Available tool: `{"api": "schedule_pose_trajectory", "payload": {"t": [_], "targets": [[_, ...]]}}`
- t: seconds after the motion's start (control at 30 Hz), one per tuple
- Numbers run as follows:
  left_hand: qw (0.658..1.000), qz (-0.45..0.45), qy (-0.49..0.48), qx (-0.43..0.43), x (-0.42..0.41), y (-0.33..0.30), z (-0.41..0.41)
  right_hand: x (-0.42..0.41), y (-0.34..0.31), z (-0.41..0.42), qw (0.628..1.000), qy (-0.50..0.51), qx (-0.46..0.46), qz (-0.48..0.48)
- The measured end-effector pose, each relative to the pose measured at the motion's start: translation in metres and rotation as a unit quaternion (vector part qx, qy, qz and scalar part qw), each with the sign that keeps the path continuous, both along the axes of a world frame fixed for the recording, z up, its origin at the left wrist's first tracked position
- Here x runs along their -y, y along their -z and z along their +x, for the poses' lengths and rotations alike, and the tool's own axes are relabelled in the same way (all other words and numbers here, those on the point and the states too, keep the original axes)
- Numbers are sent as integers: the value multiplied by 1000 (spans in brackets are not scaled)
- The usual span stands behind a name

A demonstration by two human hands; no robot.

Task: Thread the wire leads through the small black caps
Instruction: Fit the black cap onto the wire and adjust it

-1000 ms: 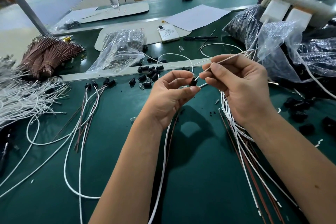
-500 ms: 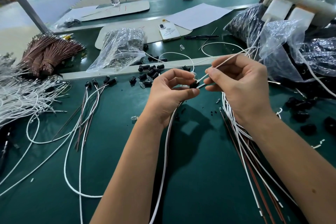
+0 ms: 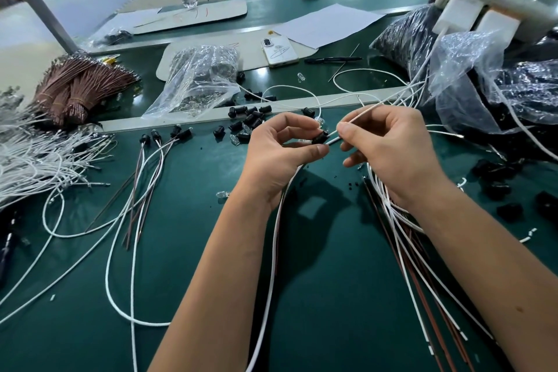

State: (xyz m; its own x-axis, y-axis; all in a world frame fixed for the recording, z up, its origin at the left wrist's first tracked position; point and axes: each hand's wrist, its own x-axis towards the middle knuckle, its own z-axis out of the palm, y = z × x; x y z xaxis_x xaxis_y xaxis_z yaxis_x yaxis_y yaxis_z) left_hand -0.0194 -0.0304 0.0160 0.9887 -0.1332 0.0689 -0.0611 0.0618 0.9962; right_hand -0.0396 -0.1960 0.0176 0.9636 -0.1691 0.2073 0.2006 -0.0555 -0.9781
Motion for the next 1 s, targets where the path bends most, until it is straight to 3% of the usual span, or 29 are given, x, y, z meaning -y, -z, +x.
{"api": "schedule_pose_trajectory", "payload": {"t": [0.43, 0.6, 0.7, 0.83, 1.0], "targets": [[999, -13, -15, 48, 6, 4, 0, -1, 3, 2, 998, 58, 20, -14], [995, 20, -37, 92, 9, 6, 0, -6, 5, 1, 999, 27, -23, 4], [995, 14, -32, 89, 10, 7, 0, -5, 3, 1, 996, 9, -57, 67], [996, 17, -26, 78, 8, 8, 1, 0, 1, 1, 995, -27, -73, 68], [998, 1, -13, 59, 7, 7, 1, 2, 0, 3, 998, 2, -21, 58]]}}
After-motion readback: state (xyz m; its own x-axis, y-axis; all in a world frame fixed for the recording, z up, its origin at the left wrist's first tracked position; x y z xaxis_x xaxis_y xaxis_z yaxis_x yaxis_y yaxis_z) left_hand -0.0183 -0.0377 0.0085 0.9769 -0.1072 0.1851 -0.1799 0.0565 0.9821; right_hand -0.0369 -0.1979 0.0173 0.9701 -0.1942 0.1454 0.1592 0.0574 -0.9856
